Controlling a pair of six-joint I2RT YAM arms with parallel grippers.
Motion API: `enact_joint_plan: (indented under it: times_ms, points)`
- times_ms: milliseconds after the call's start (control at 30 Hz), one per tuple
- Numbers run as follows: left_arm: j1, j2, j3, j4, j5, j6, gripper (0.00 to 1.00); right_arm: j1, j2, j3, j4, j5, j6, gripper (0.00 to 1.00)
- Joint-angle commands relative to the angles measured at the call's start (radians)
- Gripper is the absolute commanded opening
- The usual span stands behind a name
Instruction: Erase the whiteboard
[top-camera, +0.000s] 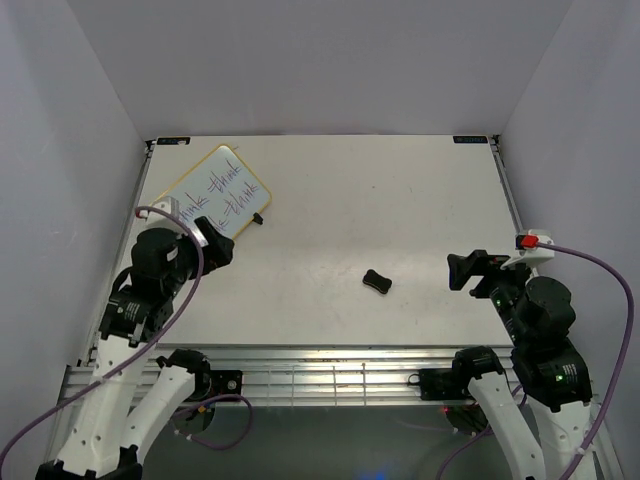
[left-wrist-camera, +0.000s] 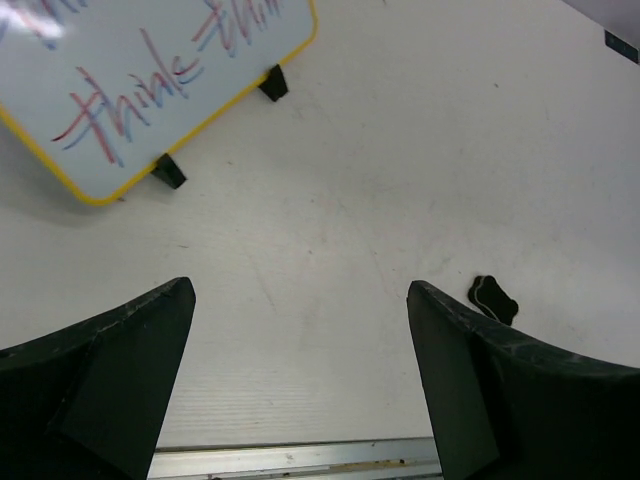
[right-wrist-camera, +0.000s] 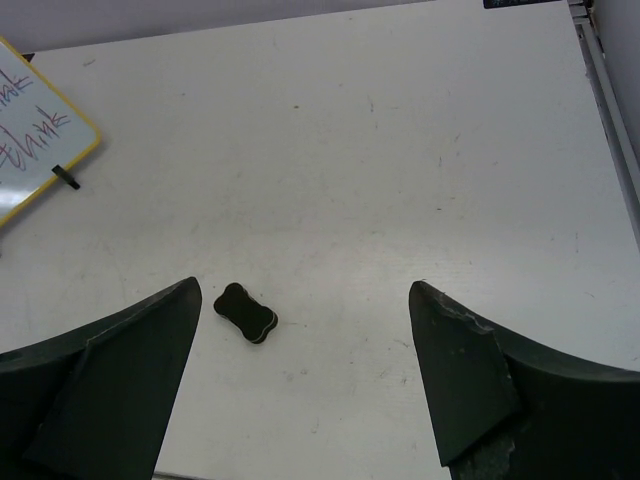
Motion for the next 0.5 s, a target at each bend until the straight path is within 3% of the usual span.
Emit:
enact_joint_plan:
  times_ms: [0, 100, 133, 167, 233, 467]
  points:
    - [-0.005, 0.150, 0.010, 0.251, 0.233, 0.031, 0.98, 0.006, -0.009, -0.027, 0.113, -0.033, -0.025, 0.90]
    - [-0.003, 0.261, -0.003, 0.364, 0.253, 0.041, 0.98, 0.005, -0.032, -0.054, 0.146, -0.045, -0.051, 0.90]
    - [-0.002, 0.332, 0.002, 0.407, 0.208, 0.041, 0.98, 0.006, -0.043, -0.059, 0.160, -0.049, -0.054, 0.90]
    - [0.005, 0.368, 0.020, 0.416, 0.075, 0.035, 0.98, 0.006, -0.046, -0.062, 0.161, -0.072, -0.059, 0.90]
    - [0.040, 0.428, 0.022, 0.469, 0.006, 0.025, 0.98, 0.006, -0.043, -0.071, 0.167, -0.098, -0.062, 0.90]
    - [0.254, 0.411, 0.033, 0.527, -0.106, 0.035, 0.98, 0.006, -0.008, -0.123, 0.198, -0.275, -0.060, 0.90]
